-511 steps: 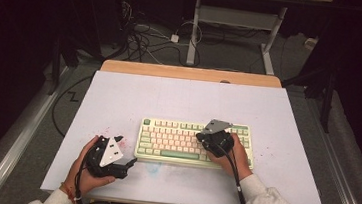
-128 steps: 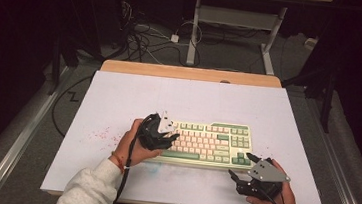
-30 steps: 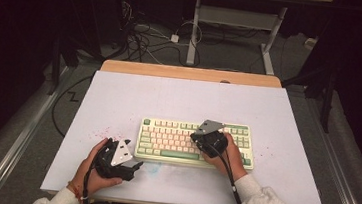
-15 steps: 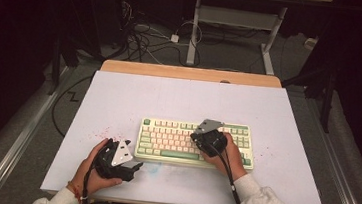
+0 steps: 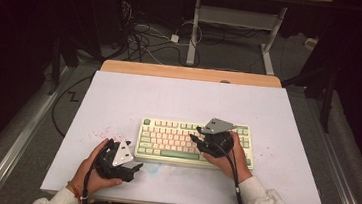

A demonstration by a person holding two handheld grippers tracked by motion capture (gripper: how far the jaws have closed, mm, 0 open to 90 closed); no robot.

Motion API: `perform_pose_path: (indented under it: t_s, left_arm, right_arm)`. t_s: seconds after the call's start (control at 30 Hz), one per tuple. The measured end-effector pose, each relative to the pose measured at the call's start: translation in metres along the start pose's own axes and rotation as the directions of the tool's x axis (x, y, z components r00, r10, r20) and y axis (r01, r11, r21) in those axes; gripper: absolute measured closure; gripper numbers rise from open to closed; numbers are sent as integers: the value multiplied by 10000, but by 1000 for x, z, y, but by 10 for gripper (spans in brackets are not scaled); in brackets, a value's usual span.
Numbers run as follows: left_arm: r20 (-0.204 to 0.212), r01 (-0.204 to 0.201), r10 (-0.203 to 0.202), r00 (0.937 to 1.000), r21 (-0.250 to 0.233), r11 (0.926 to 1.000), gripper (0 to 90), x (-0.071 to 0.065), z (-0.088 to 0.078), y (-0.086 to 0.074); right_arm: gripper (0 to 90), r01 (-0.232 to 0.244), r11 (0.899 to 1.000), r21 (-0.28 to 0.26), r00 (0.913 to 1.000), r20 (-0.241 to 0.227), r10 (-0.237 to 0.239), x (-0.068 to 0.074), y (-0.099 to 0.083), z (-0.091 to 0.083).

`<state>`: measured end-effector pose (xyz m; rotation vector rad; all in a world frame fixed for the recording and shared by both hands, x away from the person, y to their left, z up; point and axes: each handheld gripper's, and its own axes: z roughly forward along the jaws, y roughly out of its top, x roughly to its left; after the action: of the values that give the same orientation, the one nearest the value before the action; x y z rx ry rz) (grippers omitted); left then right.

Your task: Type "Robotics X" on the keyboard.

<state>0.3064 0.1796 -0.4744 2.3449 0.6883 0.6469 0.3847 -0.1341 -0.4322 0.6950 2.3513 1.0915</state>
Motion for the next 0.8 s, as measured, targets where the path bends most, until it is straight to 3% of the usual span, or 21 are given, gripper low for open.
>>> perform_pose_path:
  t_s: [0.17,0.33,0.57,0.8]
  left_arm:
    - [7,46,-46,10000,-40,10000,179,0,0,0]
    - [-68,37,-37,10000,-46,10000,179,0,-1,0]
    - [-54,208,-209,9998,-116,9997,196,1,-3,0]
    - [14,352,-351,9994,-318,9989,205,1,-4,1]
  right_arm:
    - [405,99,9991,-406,9999,50,-97,1,2,-7]
    - [291,125,9974,-717,9992,388,-97,2,3,-13]
    - [233,121,9963,-852,9970,771,-56,2,2,-24]
    - [232,244,9941,-1058,9952,967,-141,2,0,-36]
